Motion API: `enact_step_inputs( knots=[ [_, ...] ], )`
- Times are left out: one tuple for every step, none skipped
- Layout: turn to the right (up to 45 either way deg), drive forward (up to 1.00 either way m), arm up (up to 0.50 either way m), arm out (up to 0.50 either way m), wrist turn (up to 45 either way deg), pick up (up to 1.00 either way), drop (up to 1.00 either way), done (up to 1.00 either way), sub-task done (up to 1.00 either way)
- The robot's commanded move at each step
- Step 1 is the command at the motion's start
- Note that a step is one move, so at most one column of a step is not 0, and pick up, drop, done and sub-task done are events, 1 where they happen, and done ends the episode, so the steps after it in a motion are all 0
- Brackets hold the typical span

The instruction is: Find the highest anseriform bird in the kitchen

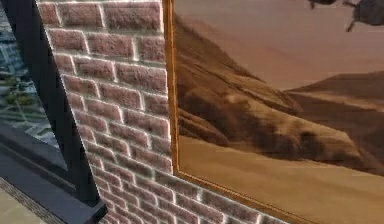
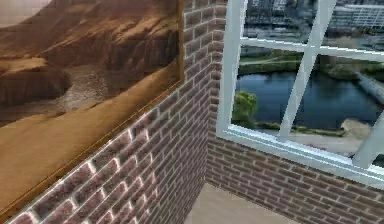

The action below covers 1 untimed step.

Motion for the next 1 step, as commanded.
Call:
enact_step_inputs(
  knots=[
    [-45.0, 0.00, 0.00, 0.00, 0.0, 0.00, 0.00, 0.00, 0.00]
  ],
)
